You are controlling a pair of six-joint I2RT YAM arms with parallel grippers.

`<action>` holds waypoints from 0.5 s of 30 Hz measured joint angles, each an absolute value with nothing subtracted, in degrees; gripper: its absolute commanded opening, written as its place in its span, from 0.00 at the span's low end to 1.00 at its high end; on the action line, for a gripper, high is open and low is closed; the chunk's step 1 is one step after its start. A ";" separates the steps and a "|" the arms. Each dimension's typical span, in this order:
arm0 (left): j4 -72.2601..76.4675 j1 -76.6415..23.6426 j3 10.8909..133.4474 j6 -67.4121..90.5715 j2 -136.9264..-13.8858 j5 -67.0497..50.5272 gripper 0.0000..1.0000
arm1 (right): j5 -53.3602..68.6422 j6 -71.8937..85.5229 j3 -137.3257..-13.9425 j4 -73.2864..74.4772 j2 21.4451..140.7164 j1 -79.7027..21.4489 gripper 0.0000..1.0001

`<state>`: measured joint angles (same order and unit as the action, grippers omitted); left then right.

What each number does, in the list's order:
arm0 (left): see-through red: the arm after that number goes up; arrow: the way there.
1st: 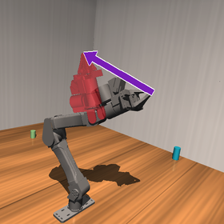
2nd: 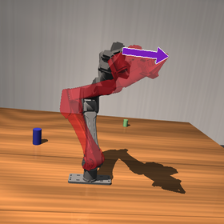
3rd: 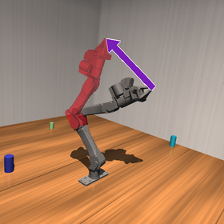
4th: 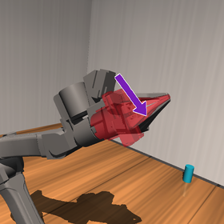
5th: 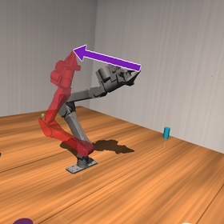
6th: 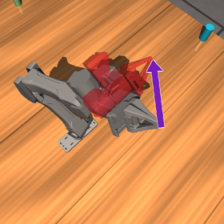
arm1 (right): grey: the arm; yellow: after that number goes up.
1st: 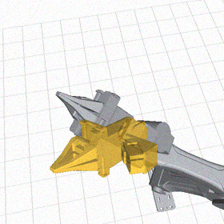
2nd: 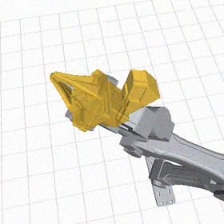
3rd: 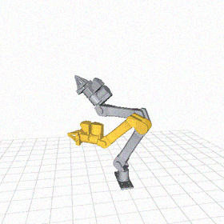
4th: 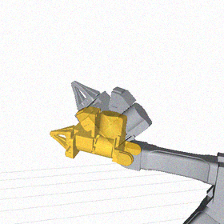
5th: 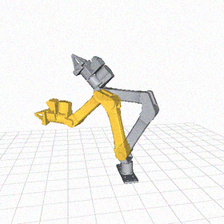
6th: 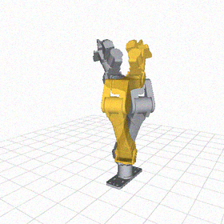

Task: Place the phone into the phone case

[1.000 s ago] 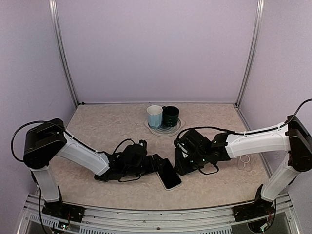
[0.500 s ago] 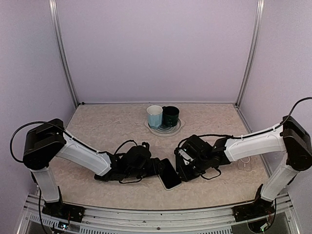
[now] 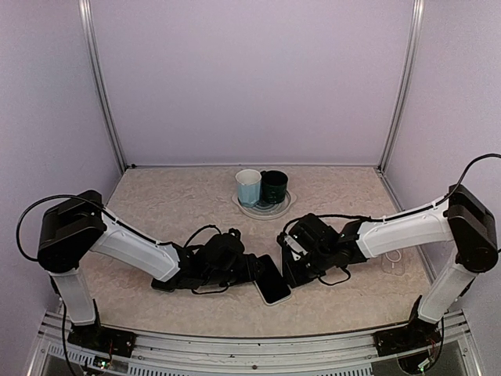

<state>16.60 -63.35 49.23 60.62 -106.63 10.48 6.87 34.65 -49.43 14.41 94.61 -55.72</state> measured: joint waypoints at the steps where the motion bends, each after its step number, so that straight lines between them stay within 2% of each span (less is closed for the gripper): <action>1: 16.60 -63.35 49.23 60.62 -106.63 10.48 0.62 | 6.74 34.81 -49.43 14.22 94.67 -55.75 0.00; 15: 12.67 -62.26 51.22 59.29 -106.78 10.50 0.62 | 0.99 39.88 -48.64 11.22 97.56 -58.67 0.00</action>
